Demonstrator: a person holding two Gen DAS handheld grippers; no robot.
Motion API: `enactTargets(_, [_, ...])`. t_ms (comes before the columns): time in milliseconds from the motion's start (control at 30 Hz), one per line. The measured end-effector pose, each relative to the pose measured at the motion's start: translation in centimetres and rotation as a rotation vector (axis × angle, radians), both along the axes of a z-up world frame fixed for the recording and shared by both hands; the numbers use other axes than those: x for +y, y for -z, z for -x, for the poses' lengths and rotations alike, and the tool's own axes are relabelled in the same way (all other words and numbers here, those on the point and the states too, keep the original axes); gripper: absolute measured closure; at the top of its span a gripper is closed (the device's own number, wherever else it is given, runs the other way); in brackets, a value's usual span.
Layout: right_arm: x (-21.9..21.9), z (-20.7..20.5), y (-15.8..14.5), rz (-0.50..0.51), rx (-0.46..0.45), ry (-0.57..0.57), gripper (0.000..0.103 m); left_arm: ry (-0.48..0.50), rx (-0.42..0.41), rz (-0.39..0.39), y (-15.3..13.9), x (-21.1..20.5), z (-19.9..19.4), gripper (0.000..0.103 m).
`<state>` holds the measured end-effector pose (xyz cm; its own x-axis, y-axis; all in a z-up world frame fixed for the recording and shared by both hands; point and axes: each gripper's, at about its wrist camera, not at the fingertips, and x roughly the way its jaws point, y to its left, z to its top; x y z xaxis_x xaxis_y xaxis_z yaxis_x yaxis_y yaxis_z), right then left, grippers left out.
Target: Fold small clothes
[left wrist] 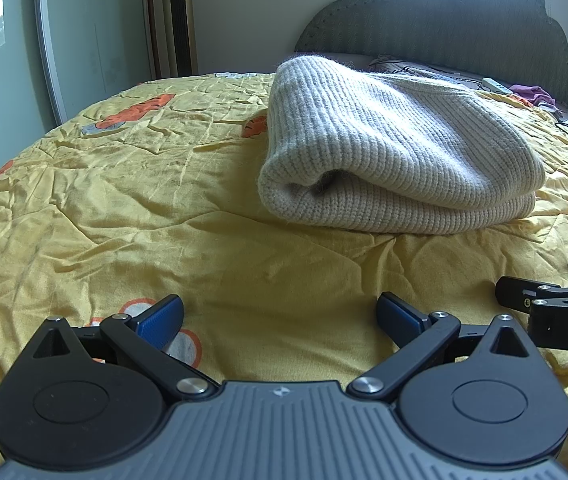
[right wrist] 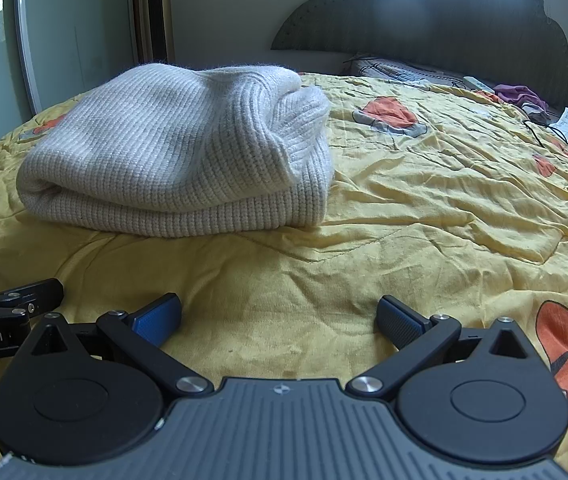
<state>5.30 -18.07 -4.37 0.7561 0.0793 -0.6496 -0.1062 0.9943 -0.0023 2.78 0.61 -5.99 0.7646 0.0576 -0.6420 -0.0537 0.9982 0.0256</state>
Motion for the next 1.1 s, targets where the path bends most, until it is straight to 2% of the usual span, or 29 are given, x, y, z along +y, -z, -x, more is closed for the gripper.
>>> enactTargets(133, [0.0, 0.0, 0.0, 0.000, 0.000, 0.000, 0.000, -0.021, 0.006, 0.003, 0.0, -0.2, -0.2, 0.000])
enactTargets(367, [0.0, 0.1, 0.0, 0.001, -0.002, 0.002, 0.000, 0.009, 0.042, 0.019, -0.6, 0.3, -0.1, 0.000])
enactTargets(667, [-0.1, 0.5, -0.1, 0.001, 0.001, -0.004, 0.000, 0.014, -0.012, 0.009, -1.3, 0.3, 1.4, 0.000])
enactTargets(833, [0.0, 1.0, -0.2, 0.003, -0.005, -0.005, 0.000, 0.019, 0.022, 0.028, -1.3, 0.4, 1.4, 0.000])
enactTargets(1100, [-0.9, 2.5, -1.3, -0.057, -0.005, 0.003, 0.000, -0.043, 0.010, 0.049, -2.1, 0.9, 2.0, 0.000])
